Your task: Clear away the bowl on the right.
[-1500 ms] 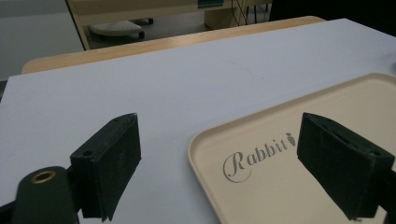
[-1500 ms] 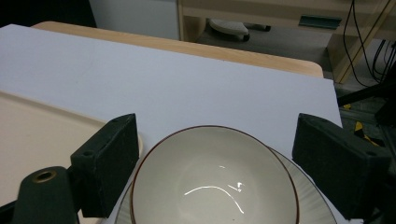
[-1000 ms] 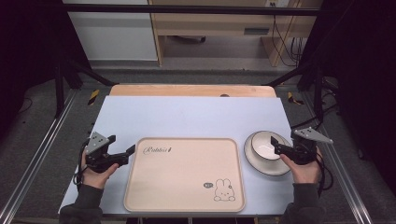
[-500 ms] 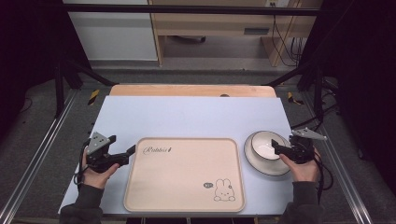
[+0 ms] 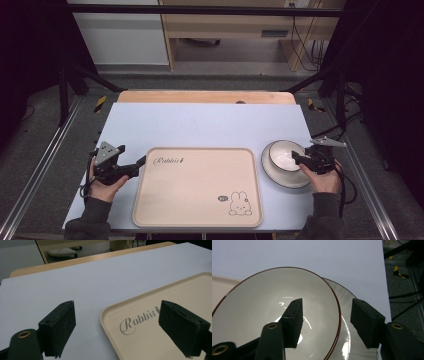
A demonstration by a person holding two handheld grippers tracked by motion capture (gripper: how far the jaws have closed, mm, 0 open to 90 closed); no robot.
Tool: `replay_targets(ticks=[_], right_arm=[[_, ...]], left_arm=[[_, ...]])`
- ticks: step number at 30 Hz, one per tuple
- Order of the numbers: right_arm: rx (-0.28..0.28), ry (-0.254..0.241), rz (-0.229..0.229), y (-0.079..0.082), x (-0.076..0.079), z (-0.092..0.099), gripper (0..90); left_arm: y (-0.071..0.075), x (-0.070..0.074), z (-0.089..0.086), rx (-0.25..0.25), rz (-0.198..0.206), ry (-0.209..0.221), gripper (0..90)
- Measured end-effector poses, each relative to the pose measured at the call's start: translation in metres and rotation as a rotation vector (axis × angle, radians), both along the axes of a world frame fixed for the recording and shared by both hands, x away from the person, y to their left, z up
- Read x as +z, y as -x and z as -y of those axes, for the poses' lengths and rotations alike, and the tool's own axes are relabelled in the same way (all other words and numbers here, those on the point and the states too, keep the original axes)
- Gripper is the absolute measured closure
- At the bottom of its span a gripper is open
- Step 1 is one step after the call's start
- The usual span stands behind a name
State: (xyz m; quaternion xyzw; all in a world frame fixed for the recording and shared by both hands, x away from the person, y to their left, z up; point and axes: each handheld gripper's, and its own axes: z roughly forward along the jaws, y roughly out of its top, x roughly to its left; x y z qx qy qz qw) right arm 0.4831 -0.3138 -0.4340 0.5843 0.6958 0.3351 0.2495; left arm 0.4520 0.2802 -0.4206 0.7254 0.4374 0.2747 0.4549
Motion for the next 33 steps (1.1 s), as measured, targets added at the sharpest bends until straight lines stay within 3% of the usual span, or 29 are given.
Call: replay_targets(ticks=[17,28,33], right_arm=[[-0.026,-0.011,-0.131,-0.009,-0.004,0.0,70.1],[-0.044,0.011,-0.183,-0.014,-0.006,-0.001,77.2],[-0.058,-0.02,-0.19,-0.015,-0.006,0.0,78.7]], left_arm=[[-0.001,-0.002,0.001,-0.003,-0.007,-0.011,13.8],[-0.001,-0.002,0.001,-0.003,-0.008,-0.012,13.9],[-0.001,-0.002,0.001,-0.001,-0.009,-0.011,14.0]])
